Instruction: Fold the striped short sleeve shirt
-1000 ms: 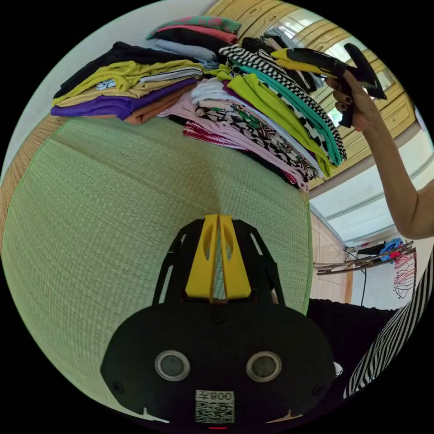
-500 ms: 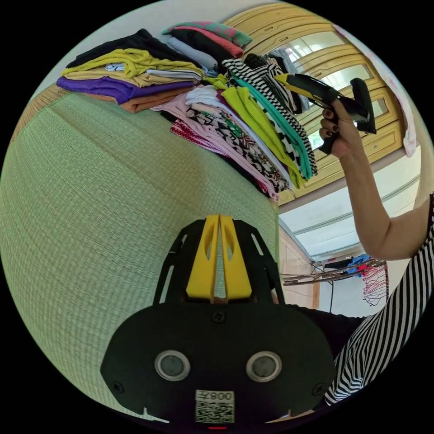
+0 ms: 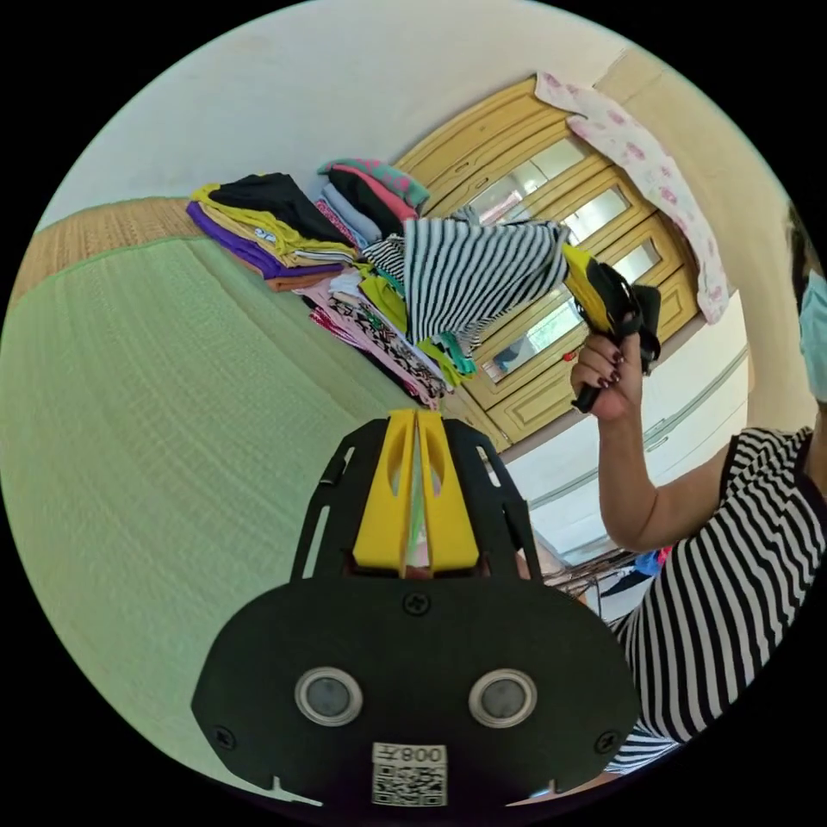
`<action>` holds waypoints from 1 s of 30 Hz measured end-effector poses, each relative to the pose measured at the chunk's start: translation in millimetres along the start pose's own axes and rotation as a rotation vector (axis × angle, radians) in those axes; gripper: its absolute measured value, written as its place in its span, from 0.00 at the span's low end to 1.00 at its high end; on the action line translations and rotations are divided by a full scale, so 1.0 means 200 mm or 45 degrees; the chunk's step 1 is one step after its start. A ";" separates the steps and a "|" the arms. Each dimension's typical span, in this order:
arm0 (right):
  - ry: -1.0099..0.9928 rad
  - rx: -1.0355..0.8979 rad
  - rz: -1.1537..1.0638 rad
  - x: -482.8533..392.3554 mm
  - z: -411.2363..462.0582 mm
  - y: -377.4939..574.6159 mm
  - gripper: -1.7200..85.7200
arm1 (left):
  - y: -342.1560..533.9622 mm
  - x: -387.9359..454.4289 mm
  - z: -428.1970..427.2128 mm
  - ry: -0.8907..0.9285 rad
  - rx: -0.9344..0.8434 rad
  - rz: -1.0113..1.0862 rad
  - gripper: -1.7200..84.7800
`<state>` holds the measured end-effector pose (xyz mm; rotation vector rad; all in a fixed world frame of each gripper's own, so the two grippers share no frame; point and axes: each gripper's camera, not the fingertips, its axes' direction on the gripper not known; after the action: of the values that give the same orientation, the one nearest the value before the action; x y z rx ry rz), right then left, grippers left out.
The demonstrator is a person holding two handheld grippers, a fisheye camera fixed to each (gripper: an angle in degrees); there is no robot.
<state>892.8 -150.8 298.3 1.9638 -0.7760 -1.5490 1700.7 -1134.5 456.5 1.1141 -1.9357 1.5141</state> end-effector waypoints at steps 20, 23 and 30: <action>-0.428 -0.253 0.260 -0.06 -0.84 0.94 0.02 | 1.31 -0.63 0.07 0.309 -0.035 -0.544 0.12; -0.466 -0.250 0.263 0.01 -0.92 0.98 0.02 | 1.38 -0.78 0.13 0.271 -0.065 -0.583 0.13; -0.542 -0.229 0.304 0.18 -1.07 1.07 0.02 | 1.48 -1.14 0.26 0.089 -0.204 -0.635 0.13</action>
<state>1083.1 -317.8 469.6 1.3743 -0.9606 -1.8375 1601.2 -1088.0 96.4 1.3259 -1.5456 1.0930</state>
